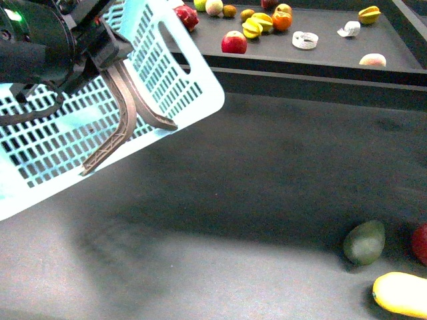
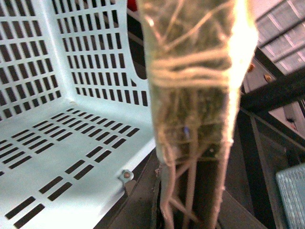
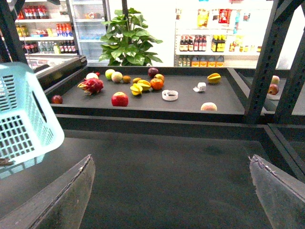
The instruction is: Pick mango with right arm and hold basket with left
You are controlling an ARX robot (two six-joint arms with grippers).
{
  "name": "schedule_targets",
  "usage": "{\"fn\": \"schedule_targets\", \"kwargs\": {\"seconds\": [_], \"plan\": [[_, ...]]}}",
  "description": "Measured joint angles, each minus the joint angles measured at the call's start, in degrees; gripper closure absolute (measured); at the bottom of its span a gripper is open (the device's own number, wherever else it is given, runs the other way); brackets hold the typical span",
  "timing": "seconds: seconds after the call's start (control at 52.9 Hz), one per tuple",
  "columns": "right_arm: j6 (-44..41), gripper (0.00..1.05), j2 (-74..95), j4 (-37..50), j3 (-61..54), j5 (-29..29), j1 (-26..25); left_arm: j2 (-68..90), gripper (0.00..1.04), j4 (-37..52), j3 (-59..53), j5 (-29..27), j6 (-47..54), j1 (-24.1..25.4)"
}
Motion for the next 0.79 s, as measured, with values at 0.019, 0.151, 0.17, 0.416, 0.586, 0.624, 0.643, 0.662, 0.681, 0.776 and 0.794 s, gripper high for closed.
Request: {"fn": "schedule_targets", "kwargs": {"seconds": [0.019,0.151,0.17,0.416,0.586,0.624,0.643,0.662,0.681,0.776,0.794], "plan": [[0.00,0.08,0.00,0.00,0.00,0.02,0.00,-0.92,0.93,0.13,-0.90,0.92,0.70,-0.17],[0.00,0.08,0.00,0.00,0.00,0.07,0.00,-8.94,0.93,-0.22,-8.83,8.41,7.74,-3.32],[0.00,0.08,0.00,0.00,0.00,0.07,0.00,-9.46,0.93,-0.31,-9.35,8.83,8.17,-3.65],[0.00,0.08,0.00,0.00,0.00,0.02,0.00,-15.96,0.94,-1.05,-17.31,11.34,14.49,-8.83],[0.00,0.08,0.00,0.00,0.00,0.00,0.00,-17.05,0.94,-0.83,-18.62,10.80,16.50,-11.10],[0.00,0.08,0.00,0.00,0.00,-0.02,0.00,-17.05,0.94,-0.83,-18.62,10.69,16.76,-11.28],[0.00,0.08,0.00,0.00,0.00,-0.02,0.00,-17.03,0.94,-0.83,-18.62,10.78,16.98,-11.34],[0.00,0.08,0.00,0.00,0.00,-0.02,0.00,-17.03,0.94,-0.83,-18.62,10.75,17.03,-11.39],[0.00,0.08,0.00,0.00,0.00,-0.02,0.00,-17.00,0.94,-0.83,-18.62,10.73,17.07,-11.50],[0.00,0.08,0.00,0.00,0.00,0.00,0.00,-16.76,0.94,-0.59,-18.36,10.71,17.11,-12.17],[0.00,0.08,0.00,0.00,0.00,0.00,0.00,-16.66,0.94,-0.59,-18.23,10.71,17.14,-12.33]]}}
